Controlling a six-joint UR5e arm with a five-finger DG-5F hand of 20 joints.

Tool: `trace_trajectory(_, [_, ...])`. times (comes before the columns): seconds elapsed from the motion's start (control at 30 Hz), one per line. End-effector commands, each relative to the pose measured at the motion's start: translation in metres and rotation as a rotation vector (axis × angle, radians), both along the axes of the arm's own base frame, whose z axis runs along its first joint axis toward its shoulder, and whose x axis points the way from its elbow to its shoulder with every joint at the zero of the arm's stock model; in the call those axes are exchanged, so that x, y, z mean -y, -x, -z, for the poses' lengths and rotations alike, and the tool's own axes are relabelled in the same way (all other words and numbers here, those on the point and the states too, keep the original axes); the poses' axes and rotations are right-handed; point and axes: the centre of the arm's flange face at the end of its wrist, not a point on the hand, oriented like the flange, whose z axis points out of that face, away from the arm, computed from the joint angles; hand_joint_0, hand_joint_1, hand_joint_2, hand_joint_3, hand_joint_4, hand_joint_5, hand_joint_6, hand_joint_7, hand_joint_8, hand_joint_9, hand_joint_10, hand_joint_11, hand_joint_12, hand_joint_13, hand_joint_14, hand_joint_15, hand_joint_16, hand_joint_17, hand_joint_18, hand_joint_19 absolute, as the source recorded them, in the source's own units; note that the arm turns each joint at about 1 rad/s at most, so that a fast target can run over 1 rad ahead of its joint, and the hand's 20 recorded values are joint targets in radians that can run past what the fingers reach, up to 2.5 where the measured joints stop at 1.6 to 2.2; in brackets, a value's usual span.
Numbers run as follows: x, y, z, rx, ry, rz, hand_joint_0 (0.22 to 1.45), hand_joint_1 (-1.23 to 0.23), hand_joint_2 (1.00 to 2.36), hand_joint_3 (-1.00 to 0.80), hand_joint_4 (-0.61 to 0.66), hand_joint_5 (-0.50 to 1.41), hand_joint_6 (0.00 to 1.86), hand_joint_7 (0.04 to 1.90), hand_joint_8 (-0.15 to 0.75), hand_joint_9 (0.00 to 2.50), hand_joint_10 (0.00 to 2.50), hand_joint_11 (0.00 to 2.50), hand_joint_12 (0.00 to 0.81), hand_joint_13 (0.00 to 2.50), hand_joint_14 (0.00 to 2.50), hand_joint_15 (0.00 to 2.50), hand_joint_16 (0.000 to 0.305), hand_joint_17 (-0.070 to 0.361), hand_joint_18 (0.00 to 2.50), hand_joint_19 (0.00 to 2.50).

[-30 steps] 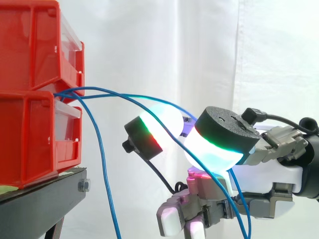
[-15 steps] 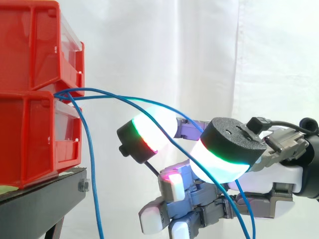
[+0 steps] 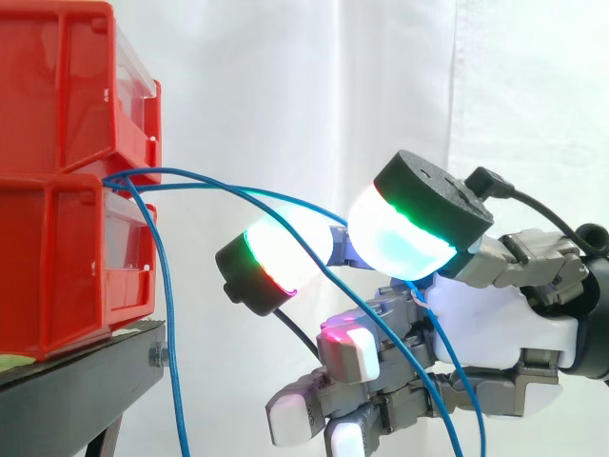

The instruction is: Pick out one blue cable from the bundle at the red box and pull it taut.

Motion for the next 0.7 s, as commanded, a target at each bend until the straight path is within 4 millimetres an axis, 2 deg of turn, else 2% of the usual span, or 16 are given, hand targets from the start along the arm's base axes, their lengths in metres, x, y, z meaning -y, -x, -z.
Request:
trace_trajectory(0.0, [0.0,0.0,-0.0005,0.0,0.0,0.0,0.49,-0.74,1.0,-0.5,-0.09,-0.15,0.88,0.66,0.253,1.09,0.03,0.81,0.341,0.81,0.02,0.39,0.05,0.113,0.77,0.62])
trace_trajectory(0.27, [-0.0001,0.0,0.0006,-0.001,0.0,-0.001,0.45,-0.72,1.0,-0.5,-0.1,-0.15,0.87,0.66,0.272,1.1,0.03,0.78,0.357,0.82,0.01,0.39,0.054,0.121,0.79,0.61])
trace_trajectory(0.67, [-0.0001,0.0,0.0006,-0.001,-0.001,-0.001,0.46,-0.57,1.0,-0.5,-0.14,-0.13,0.84,0.72,0.277,1.19,0.03,0.76,0.359,0.87,0.01,0.39,0.053,0.119,0.83,0.64])
